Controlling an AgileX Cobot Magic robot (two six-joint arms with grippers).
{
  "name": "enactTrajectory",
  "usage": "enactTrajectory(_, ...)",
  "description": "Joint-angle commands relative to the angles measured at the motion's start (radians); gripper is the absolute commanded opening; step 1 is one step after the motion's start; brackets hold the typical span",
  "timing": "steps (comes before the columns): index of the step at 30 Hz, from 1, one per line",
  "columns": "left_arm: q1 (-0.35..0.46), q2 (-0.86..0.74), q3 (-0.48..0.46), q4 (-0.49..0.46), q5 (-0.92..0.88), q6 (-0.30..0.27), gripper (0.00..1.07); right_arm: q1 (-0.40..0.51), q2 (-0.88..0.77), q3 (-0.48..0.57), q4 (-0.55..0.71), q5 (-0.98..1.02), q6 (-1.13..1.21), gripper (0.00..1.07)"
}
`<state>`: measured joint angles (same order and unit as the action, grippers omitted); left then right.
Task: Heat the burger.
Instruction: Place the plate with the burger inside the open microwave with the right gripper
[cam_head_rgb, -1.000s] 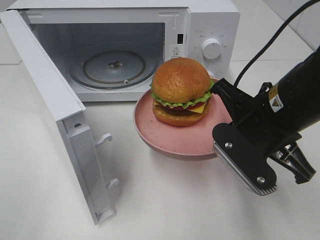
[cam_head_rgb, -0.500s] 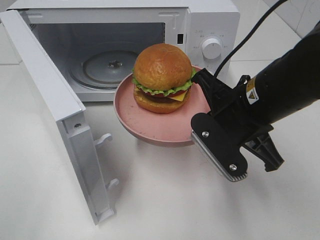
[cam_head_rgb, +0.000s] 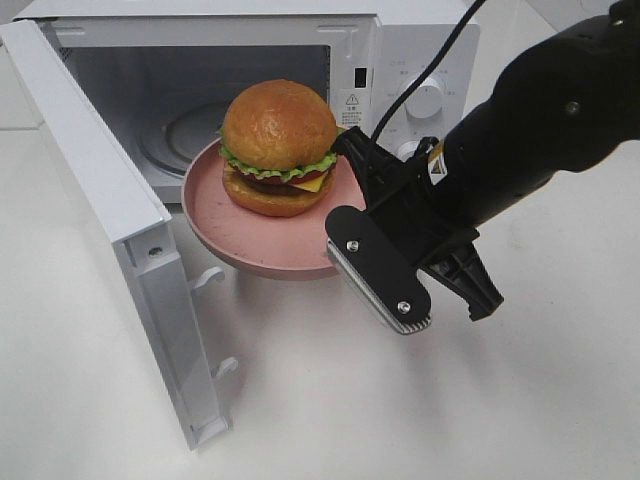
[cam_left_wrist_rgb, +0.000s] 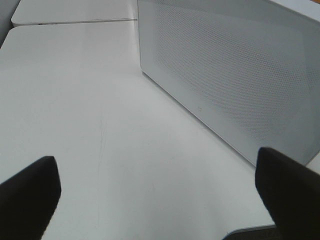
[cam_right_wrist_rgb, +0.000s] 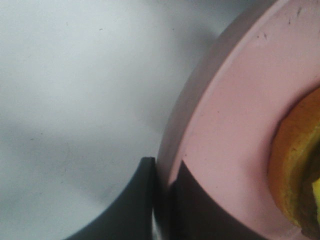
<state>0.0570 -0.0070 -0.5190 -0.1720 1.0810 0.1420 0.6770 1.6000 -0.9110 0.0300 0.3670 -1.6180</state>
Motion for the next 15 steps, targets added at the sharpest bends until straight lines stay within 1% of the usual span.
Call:
enactTrajectory(1,0.001,-0.016,0.000,-0.005,-0.005,-0.008,0.98,0.001,0.028,-0.065,0.041,-0.059,-0.058,0.00)
enactTrajectory(6,0.001,-0.016,0.000,-0.005,-0.005,-0.008,0.98,0.001,0.065,-0.108,0.043,-0.056,-0.075,0.00)
enactTrajectory(8,0.001,-0.016,0.000,-0.005,-0.005,-0.008,0.98,0.001,0.114,-0.165,0.043,-0.039,-0.076,0.00)
enactTrajectory(11,0.001,-0.016,0.000,-0.005,-0.005,-0.008,0.98,0.001,0.124,-0.177,0.043,-0.033,-0.078,0.00)
enactTrajectory(13,0.001,-0.016,0.000,-0.005,-0.005,-0.008,0.98,0.001,0.170,-0.230,0.043,-0.011,-0.084,0.00)
enactTrajectory(15,0.001,-0.016,0.000,-0.005,-0.005,-0.008,0.98,0.001,0.181,-0.246,0.043,-0.002,-0.084,0.00)
